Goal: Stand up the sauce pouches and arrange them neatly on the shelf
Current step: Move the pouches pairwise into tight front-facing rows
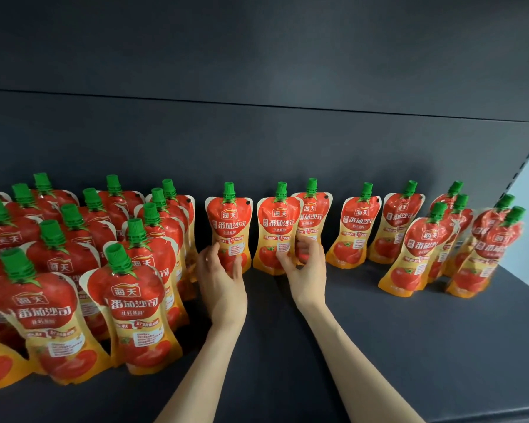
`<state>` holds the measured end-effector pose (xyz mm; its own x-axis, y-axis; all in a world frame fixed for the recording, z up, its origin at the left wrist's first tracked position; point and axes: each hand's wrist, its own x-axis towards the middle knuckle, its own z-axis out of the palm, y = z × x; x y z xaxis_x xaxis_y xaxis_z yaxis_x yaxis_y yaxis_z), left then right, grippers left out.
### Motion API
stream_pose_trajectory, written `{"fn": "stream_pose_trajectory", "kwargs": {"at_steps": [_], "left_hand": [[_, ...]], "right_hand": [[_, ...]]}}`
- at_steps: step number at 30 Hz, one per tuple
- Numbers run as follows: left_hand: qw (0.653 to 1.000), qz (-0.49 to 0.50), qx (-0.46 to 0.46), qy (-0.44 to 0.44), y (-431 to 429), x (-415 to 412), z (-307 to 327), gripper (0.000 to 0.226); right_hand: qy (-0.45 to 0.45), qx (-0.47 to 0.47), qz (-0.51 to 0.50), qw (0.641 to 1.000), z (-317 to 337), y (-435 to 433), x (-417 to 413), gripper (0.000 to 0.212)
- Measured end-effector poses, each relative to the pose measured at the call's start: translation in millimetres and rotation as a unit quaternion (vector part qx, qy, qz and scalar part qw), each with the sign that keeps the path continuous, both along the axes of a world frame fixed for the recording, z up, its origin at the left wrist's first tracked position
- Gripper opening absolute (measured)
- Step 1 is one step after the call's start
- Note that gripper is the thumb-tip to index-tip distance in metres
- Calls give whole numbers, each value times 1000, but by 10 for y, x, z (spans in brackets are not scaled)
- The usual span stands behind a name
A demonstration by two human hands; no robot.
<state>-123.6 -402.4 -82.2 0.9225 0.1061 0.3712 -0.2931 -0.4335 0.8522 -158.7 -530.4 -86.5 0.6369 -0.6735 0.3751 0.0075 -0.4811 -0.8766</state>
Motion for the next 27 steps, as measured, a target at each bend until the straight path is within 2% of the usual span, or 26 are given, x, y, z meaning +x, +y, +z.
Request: {"fn": "stream_pose_trajectory", "kwargs": {"at_steps": [5, 7, 10, 12, 15, 18, 21, 23, 27], "left_hand": [[994, -38, -37, -97, -32, -98, 260, 27], [986, -73, -25, -147, -164, -109, 449, 21], [975, -123, 14, -183, -462, -109, 771, 18], [966, -140, 60, -211, -681, -64, 958, 20], [949, -126, 183, -223, -958, 50, 1192, 32], [924, -98, 320, -188, -1167, 169, 1354, 41], [904, -99, 387, -151, -1332, 195, 1432, 35], [910, -119, 374, -131, -1411, 207, 1451, 30], [951, -165, 241, -97, -1549, 177, 1406, 27]], "right_hand": [[-17, -9, -10, 1000, 256, -164, -282, 29], [-36, -28, -14, 999, 442, -311, -382, 21], [-54, -77, -34, 995, 771, -583, -465, 22], [-51, -135, -49, 988, 982, -776, -476, 28], [-2, -198, -40, 979, 1221, -1050, -443, 37], [76, -213, 0, 974, 1328, -1227, -341, 45], [112, -225, 24, 968, 1322, -1329, -255, 45], [124, -224, 29, 966, 1314, -1394, -234, 43], [131, -228, 28, 965, 1320, -1447, -250, 34]]}}
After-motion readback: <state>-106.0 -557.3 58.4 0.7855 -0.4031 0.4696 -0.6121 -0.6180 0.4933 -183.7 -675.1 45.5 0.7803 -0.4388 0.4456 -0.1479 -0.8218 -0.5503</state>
